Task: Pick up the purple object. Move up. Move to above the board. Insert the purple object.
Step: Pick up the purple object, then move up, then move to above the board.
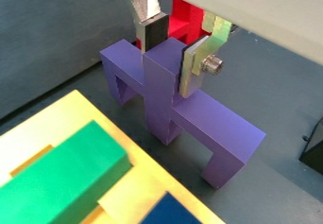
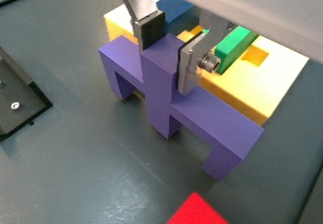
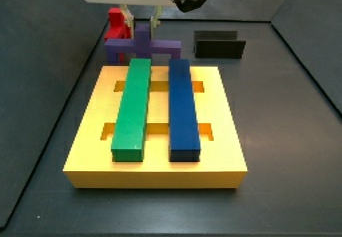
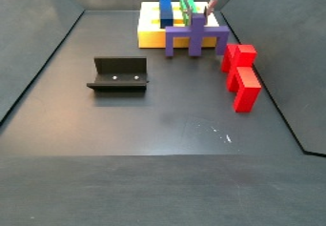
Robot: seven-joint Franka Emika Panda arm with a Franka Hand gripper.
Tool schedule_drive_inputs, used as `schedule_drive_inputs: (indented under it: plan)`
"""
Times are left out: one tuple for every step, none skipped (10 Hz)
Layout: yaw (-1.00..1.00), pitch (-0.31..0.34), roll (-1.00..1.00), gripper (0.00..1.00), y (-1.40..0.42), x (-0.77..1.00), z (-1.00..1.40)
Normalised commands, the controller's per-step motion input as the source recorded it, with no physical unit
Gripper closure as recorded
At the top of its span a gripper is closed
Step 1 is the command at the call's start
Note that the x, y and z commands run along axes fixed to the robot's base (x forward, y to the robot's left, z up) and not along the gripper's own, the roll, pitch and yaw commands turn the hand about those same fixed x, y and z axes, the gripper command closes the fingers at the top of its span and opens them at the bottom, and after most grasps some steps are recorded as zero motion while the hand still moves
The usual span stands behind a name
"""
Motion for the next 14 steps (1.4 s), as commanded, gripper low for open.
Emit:
schedule_drive_inputs:
  plan:
    - [0.00, 0.000, 0.00, 1.00, 0.00, 0.00, 0.00]
    - [0.00, 0.000, 0.00, 1.00, 0.00, 0.00, 0.00]
    - [0.00, 0.000, 0.00, 1.00, 0.00, 0.00, 0.00]
    - [0.00, 0.000, 0.00, 1.00, 0.00, 0.00, 0.00]
    - [0.00, 0.000, 0.00, 1.00, 0.00, 0.00, 0.00]
    - [0.00, 0.000, 0.00, 1.00, 0.00, 0.00, 0.00]
    - [0.00, 0.000, 0.00, 1.00, 0.00, 0.00, 0.83]
    - [0.00, 0.009, -0.01, 1.00, -0.01, 0.00, 0.75]
    - [0.01, 0.021, -0.02, 1.00, -0.02, -0.01, 0.50]
    - [0.00, 0.000, 0.00, 1.00, 0.00, 0.00, 1.40]
    - [-0.01, 0.020, 0.00, 1.00, 0.00, -0.01, 1.40]
    - [-0.01, 0.020, -0.03, 1.00, 0.00, -0.05, 1.40]
    - [-0.01, 0.062, -0.03, 1.00, 0.00, 0.04, 1.40]
    - [-0.01, 0.110, -0.03, 1.00, 0.00, 0.02, 0.62]
